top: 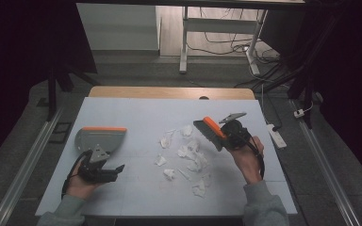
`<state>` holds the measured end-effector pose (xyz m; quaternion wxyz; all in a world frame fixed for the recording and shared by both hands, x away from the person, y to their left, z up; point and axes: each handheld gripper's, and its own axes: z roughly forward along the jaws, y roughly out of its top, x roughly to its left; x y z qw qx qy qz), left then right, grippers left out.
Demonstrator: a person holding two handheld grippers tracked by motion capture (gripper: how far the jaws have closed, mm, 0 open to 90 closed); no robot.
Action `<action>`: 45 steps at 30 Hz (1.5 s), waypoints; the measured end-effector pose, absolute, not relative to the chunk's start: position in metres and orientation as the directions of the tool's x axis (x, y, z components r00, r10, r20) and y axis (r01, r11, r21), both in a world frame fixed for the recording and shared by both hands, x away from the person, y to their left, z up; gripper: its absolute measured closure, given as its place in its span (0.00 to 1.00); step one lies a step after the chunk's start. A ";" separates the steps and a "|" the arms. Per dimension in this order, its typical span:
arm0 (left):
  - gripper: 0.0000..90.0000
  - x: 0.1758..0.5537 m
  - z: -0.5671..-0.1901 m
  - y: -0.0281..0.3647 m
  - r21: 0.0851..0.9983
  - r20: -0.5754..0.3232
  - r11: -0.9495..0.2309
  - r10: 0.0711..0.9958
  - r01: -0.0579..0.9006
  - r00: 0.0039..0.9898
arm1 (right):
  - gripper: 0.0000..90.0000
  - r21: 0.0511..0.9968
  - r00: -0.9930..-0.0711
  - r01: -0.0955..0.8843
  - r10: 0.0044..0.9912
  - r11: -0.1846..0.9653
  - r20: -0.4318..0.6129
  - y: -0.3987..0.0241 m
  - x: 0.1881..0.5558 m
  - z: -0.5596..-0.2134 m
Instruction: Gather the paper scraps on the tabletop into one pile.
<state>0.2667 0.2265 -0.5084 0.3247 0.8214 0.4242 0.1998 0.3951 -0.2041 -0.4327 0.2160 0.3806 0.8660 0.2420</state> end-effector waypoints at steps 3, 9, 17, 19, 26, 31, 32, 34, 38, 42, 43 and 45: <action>0.28 0.267 -0.510 0.227 0.702 0.047 -0.429 0.825 0.569 0.564 | 0.74 0.564 -0.632 0.538 0.743 0.626 -0.221 -0.194 0.414 -0.433; 0.28 0.267 -0.510 0.225 0.707 0.042 -0.429 0.819 0.562 0.572 | 0.74 0.476 -0.669 0.533 0.693 0.700 -0.270 -0.159 0.462 -0.440; 0.28 0.269 -0.511 0.229 0.712 0.032 -0.420 0.820 0.563 0.571 | 0.74 0.331 -0.717 0.500 0.597 0.800 -0.359 -0.123 0.499 -0.447; 0.28 0.268 -0.511 0.229 0.711 0.034 -0.422 0.819 0.562 0.572 | 0.74 0.301 -0.732 0.501 0.583 0.811 -0.352 -0.117 0.502 -0.450; 0.28 0.267 -0.511 0.230 0.712 0.035 -0.422 0.820 0.561 0.571 | 0.74 0.234 -0.802 0.429 0.487 0.873 -0.346 -0.106 0.487 -0.455; 0.29 0.267 -0.511 0.230 0.711 0.033 -0.420 0.821 0.564 0.570 | 0.74 0.247 -0.837 0.379 0.444 0.892 -0.320 -0.109 0.459 -0.455; 0.29 0.268 -0.511 0.230 0.711 0.034 -0.420 0.821 0.564 0.570 | 0.74 0.251 -0.844 0.364 0.431 0.897 -0.318 -0.111 0.453 -0.455; 0.29 0.268 -0.511 0.230 0.709 0.035 -0.423 0.820 0.564 0.571 | 0.74 0.247 -0.866 0.347 0.410 0.905 -0.285 -0.113 0.441 -0.453; 0.29 0.268 -0.512 0.229 0.705 0.038 -0.428 0.819 0.565 0.573 | 0.74 0.286 -0.874 0.328 0.404 0.900 -0.269 -0.119 0.428 -0.443; 0.29 0.267 -0.511 0.229 0.706 0.040 -0.425 0.822 0.566 0.568 | 0.74 0.337 -0.858 0.342 0.438 0.877 -0.269 -0.121 0.434 -0.428; 0.29 0.267 -0.511 0.229 0.708 0.038 -0.425 0.821 0.565 0.570 | 0.74 0.344 -0.851 0.342 0.444 0.874 -0.280 -0.120 0.437 -0.427; 0.29 0.267 -0.511 0.229 0.708 0.037 -0.425 0.820 0.564 0.572 | 0.74 0.362 -0.844 0.346 0.456 0.865 -0.282 -0.115 0.446 -0.425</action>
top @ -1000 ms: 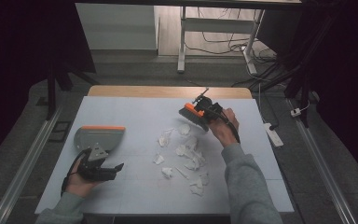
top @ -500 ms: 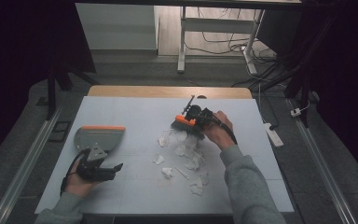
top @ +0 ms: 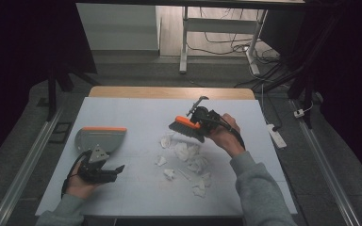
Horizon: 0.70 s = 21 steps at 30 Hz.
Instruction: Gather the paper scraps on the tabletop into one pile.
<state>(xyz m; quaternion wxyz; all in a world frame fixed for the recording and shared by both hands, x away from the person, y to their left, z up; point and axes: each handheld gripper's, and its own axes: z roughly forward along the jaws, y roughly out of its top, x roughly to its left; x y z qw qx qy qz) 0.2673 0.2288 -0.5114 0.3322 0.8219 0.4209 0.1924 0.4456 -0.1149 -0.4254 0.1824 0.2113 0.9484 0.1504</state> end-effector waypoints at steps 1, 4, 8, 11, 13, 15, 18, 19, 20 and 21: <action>0.29 0.267 -0.511 0.229 0.709 0.038 -0.426 0.819 0.562 0.573 | 0.74 0.362 -0.842 0.343 0.455 0.867 -0.291 -0.112 0.451 -0.426; 0.29 0.267 -0.511 0.228 0.710 0.040 -0.432 0.813 0.557 0.580 | 0.74 0.353 -0.832 0.342 0.455 0.871 -0.317 -0.099 0.469 -0.432; 0.29 0.267 -0.512 0.229 0.713 0.033 -0.425 0.815 0.558 0.579 | 0.74 0.323 -0.833 0.342 0.444 0.882 -0.330 -0.082 0.490 -0.446; 0.29 0.267 -0.511 0.230 0.718 0.022 -0.419 0.811 0.555 0.585 | 0.74 0.296 -0.840 0.329 0.421 0.897 -0.343 -0.073 0.499 -0.455; 0.29 0.267 -0.511 0.229 0.724 0.010 -0.413 0.807 0.553 0.590 | 0.74 0.293 -0.840 0.323 0.415 0.900 -0.350 -0.068 0.499 -0.459; 0.29 0.268 -0.511 0.228 0.722 0.014 -0.418 0.805 0.550 0.594 | 0.74 0.285 -0.851 0.306 0.395 0.909 -0.347 -0.064 0.497 -0.460; 0.29 0.268 -0.511 0.228 0.721 0.016 -0.421 0.805 0.551 0.593 | 0.74 0.249 -0.868 0.267 0.344 0.931 -0.358 -0.059 0.490 -0.460; 0.29 0.268 -0.511 0.228 0.723 0.016 -0.419 0.805 0.550 0.593 | 0.74 0.246 -0.874 0.258 0.335 0.934 -0.354 -0.058 0.487 -0.460; 0.29 0.267 -0.510 0.229 0.724 0.014 -0.418 0.804 0.549 0.594 | 0.74 0.238 -0.884 0.238 0.312 0.942 -0.349 -0.058 0.484 -0.459; 0.29 0.267 -0.510 0.229 0.725 0.013 -0.417 0.804 0.548 0.595 | 0.74 0.236 -0.895 0.224 0.295 0.946 -0.335 -0.058 0.481 -0.458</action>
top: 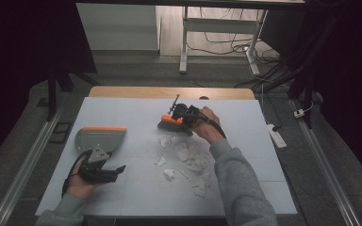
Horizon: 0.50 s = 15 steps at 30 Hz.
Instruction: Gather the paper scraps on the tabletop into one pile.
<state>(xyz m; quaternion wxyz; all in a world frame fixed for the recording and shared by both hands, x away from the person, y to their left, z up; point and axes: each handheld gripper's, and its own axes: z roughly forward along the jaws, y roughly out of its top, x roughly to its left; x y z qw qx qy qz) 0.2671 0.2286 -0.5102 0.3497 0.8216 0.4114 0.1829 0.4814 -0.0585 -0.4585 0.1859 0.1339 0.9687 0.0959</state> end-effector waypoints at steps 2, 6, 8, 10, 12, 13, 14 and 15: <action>0.29 0.267 -0.510 0.229 0.725 0.011 -0.416 0.804 0.549 0.595 | 0.74 0.225 -0.904 0.203 0.271 0.953 -0.331 -0.058 0.474 -0.458; 0.29 0.266 -0.510 0.228 0.720 0.015 -0.422 0.803 0.551 0.596 | 0.74 0.216 -0.917 0.171 0.236 0.961 -0.323 -0.060 0.456 -0.457; 0.29 0.266 -0.510 0.228 0.720 0.016 -0.422 0.804 0.551 0.595 | 0.74 0.222 -0.925 0.160 0.224 0.962 -0.307 -0.063 0.448 -0.456; 0.29 0.266 -0.510 0.228 0.720 0.014 -0.420 0.805 0.553 0.593 | 0.74 0.221 -0.934 0.143 0.205 0.965 -0.293 -0.069 0.442 -0.455; 0.29 0.267 -0.511 0.228 0.718 0.015 -0.421 0.806 0.554 0.592 | 0.74 0.216 -0.940 0.129 0.189 0.968 -0.286 -0.076 0.436 -0.453; 0.29 0.267 -0.511 0.228 0.717 0.014 -0.422 0.805 0.555 0.593 | 0.74 0.219 -0.937 0.127 0.189 0.967 -0.295 -0.079 0.433 -0.452; 0.29 0.267 -0.511 0.228 0.716 0.014 -0.422 0.806 0.556 0.592 | 0.74 0.235 -0.934 0.127 0.196 0.964 -0.299 -0.083 0.431 -0.449; 0.29 0.267 -0.511 0.228 0.716 0.015 -0.422 0.806 0.557 0.592 | 0.74 0.259 -0.931 0.134 0.211 0.957 -0.299 -0.087 0.429 -0.445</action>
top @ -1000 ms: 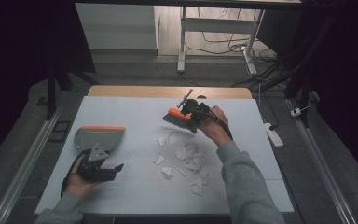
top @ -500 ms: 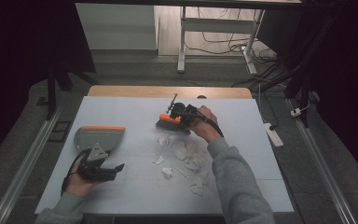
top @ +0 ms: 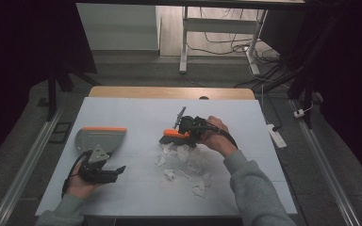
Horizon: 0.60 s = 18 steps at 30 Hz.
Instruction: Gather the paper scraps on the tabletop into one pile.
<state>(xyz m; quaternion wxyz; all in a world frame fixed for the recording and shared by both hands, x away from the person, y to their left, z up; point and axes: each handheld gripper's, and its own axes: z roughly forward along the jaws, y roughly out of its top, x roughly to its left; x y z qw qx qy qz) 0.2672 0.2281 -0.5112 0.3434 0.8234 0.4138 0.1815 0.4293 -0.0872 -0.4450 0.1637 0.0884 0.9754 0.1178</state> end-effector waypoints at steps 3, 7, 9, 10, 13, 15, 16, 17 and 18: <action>0.29 0.267 -0.511 0.228 0.717 0.014 -0.418 0.809 0.558 0.588 | 0.74 0.350 -0.914 0.142 0.258 0.926 -0.312 -0.098 0.426 -0.430; 0.29 0.267 -0.511 0.229 0.717 0.016 -0.419 0.809 0.558 0.587 | 0.74 0.421 -0.890 0.158 0.314 0.893 -0.331 -0.106 0.419 -0.413; 0.29 0.267 -0.511 0.229 0.718 0.014 -0.416 0.810 0.557 0.586 | 0.74 0.450 -0.883 0.166 0.335 0.878 -0.328 -0.106 0.415 -0.408; 0.29 0.267 -0.511 0.230 0.719 0.014 -0.415 0.810 0.557 0.586 | 0.74 0.465 -0.883 0.171 0.344 0.869 -0.318 -0.105 0.413 -0.406; 0.29 0.266 -0.510 0.231 0.721 0.011 -0.409 0.814 0.559 0.580 | 0.74 0.488 -0.890 0.180 0.353 0.854 -0.289 -0.098 0.405 -0.403; 0.29 0.266 -0.510 0.233 0.723 0.009 -0.402 0.818 0.561 0.575 | 0.74 0.496 -0.895 0.184 0.353 0.849 -0.272 -0.090 0.399 -0.404; 0.29 0.266 -0.510 0.233 0.724 0.008 -0.401 0.819 0.562 0.574 | 0.74 0.497 -0.898 0.184 0.350 0.848 -0.266 -0.086 0.395 -0.405; 0.29 0.266 -0.510 0.234 0.724 0.007 -0.398 0.821 0.563 0.571 | 0.74 0.500 -0.903 0.183 0.346 0.846 -0.256 -0.081 0.392 -0.407; 0.29 0.266 -0.510 0.235 0.725 0.008 -0.397 0.822 0.563 0.569 | 0.74 0.502 -0.910 0.182 0.339 0.845 -0.240 -0.077 0.390 -0.409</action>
